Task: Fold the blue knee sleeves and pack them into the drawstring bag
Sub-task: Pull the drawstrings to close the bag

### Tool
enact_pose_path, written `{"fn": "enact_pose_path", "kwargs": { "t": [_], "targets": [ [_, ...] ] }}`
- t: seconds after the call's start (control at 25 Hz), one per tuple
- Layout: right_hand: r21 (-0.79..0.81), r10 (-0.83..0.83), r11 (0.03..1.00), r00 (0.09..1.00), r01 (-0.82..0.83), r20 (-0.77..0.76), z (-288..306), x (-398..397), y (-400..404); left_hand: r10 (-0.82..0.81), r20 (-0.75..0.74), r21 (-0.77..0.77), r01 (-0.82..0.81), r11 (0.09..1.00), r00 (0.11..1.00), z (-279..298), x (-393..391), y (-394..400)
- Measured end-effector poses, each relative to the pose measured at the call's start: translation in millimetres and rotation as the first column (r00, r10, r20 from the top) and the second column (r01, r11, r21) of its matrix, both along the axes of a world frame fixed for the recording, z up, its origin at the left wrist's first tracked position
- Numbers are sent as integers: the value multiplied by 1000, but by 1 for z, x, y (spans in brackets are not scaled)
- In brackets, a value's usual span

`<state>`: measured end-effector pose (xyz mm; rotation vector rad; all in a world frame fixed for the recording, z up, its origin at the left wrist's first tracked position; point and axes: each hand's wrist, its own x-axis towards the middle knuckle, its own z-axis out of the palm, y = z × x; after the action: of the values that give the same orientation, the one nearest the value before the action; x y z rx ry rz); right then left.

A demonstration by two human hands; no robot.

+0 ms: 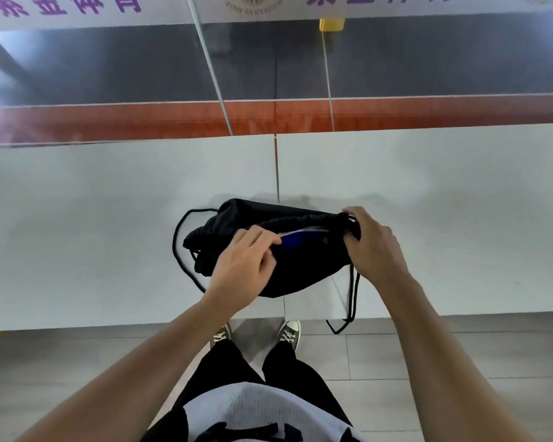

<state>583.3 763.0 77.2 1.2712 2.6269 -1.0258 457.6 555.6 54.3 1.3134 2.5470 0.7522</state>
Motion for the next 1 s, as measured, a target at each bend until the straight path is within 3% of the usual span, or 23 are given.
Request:
{"fn": "enact_pose_path", "kwargs": {
  "t": [0.04,0.08,0.12,0.2,0.28,0.4,0.48,0.56,0.6,0.68,0.76,0.88,1.0],
  "targets": [
    [20,-1,1000,1000,1,-1,-2,-1,1,193,-27,104,-190,976,981,3,-4,-23],
    [39,-18,999,1000,18,-3,-5,-2,3,395,32,110,-396,912,918,1,-14,-45],
    [57,-34,998,999,34,-2,-6,-2,5,553,151,1,-560,829,819,-6,-28,-64],
    [102,-31,994,999,33,-18,-9,-3,8,680,400,-285,-622,729,614,-23,-52,-83],
    [179,-16,984,1000,17,-8,-13,-5,11,648,589,-375,-547,749,483,-37,-56,-79],
    [340,7,940,997,-32,74,-17,-8,12,625,639,-341,-564,752,448,-51,-45,-69],
    [396,0,917,995,-39,97,-19,-9,15,590,725,-279,-630,724,357,-49,-41,-69],
    [326,-26,945,999,9,48,-20,-8,19,489,843,-189,-726,661,226,-37,-45,-69],
    [224,-65,972,998,66,-12,-19,-8,21,454,867,-153,-758,634,204,-26,-48,-70],
    [-13,-200,980,970,200,-135,-14,-8,22,447,857,-97,-771,629,256,-4,-55,-70],
    [-142,-268,959,946,245,-182,-9,-6,18,472,805,-50,-750,660,361,13,-63,-71],
    [-128,-176,980,961,152,-211,-4,-2,15,491,635,17,-647,763,596,32,-69,-69],
    [-156,-105,985,965,68,-239,-1,-3,15,425,630,33,-570,821,650,49,-67,-58]
  ]
}}
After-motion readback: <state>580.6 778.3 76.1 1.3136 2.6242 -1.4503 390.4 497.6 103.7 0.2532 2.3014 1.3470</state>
